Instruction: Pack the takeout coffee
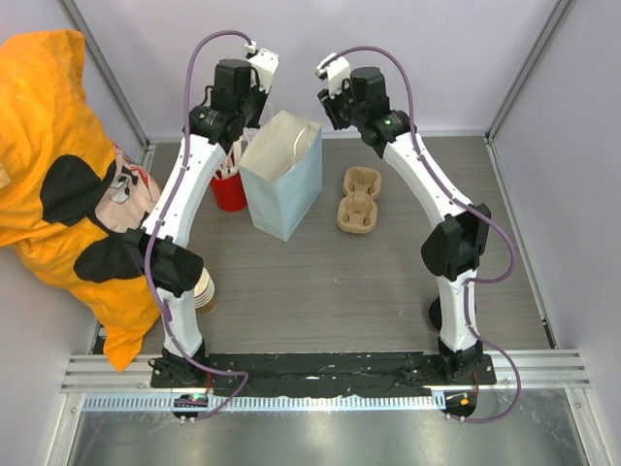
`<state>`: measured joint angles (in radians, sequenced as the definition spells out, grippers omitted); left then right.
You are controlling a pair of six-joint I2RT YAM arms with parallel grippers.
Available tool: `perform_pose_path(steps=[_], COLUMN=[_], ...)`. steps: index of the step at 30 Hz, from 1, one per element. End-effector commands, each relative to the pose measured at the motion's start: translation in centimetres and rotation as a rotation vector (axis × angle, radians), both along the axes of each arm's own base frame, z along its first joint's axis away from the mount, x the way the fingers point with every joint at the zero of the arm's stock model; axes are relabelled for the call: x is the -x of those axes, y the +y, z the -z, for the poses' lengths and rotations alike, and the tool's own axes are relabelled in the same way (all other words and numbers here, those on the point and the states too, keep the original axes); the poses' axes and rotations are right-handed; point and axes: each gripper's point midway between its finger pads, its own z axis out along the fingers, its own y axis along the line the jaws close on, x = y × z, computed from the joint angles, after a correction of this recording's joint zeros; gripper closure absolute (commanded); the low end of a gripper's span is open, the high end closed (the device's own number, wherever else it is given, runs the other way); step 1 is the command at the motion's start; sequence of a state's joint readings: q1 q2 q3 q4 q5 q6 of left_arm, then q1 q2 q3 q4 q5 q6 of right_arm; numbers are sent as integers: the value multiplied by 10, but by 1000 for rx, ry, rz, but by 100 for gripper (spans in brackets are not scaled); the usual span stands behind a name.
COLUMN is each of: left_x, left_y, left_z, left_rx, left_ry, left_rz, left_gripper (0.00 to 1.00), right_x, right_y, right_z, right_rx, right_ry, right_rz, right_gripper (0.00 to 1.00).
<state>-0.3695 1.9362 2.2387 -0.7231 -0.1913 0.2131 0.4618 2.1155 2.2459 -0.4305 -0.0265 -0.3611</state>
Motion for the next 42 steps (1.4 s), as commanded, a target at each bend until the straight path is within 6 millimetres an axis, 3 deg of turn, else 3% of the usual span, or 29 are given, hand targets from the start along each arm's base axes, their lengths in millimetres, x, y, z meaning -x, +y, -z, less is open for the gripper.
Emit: perform_pose_path(steps=[1, 2, 3, 5, 6, 8, 9, 13, 15, 18, 22, 23, 25, 26, 28, 29, 33, 42], left_x=[-15, -14, -11, 3, 10, 23, 41, 78, 101, 130, 185, 188, 197, 195, 193, 190, 173, 160], left_y=[2, 2, 1, 1, -3, -4, -1, 12, 19, 15, 18, 21, 29, 37, 43, 44, 48, 27], left_z=[-33, -36, -36, -52, -47, -52, -68, -90, -96, -89, -49, -18, 8, 38, 57, 76, 105, 150], left_rx=[31, 36, 44, 73, 86, 111, 134, 155, 148, 112, 22, -25, -64, -105, -132, -145, -156, -77], left_ry=[-116, -120, -115, -134, -116, -124, -154, -157, -145, -100, 35, 105, 158, 210, 233, 257, 273, 361], left_rz=[-61, -62, -51, -27, 0, 27, 45, 50, 66, 167, 318, 331, 326, 290, 261, 255, 178, 191], left_gripper=[68, 63, 44, 21, 4, 0, 0, 0, 0, 0, 0, 0, 2, 2, 3, 4, 6, 13], right_x=[20, 23, 28, 33, 38, 39, 42, 46, 48, 54, 65, 69, 75, 78, 86, 88, 101, 107], right_y=[-14, -17, -19, -27, -32, -46, -52, -77, -86, -90, -92, -93, -94, -95, -97, -99, -108, -123], right_z=[-73, -73, -73, -69, -68, -67, -68, -72, -73, -73, -73, -76, -74, -69, -73, -68, -73, -78], right_rx=[-118, -121, -124, -117, -112, -110, -116, -155, -156, -152, -149, -150, -143, -138, -136, -131, -128, -141], right_ry=[-105, -95, -82, -60, -53, -40, -33, -1, 7, 17, 36, 32, 40, 53, 46, 56, 47, 40], right_rz=[17, 16, 9, 18, 22, 46, 54, 76, 83, 81, 70, 67, 63, 62, 57, 59, 70, 99], right_gripper=[56, 54, 48, 42, 36, 32, 29, 26, 25, 25, 24, 24, 24, 24, 23, 23, 23, 22])
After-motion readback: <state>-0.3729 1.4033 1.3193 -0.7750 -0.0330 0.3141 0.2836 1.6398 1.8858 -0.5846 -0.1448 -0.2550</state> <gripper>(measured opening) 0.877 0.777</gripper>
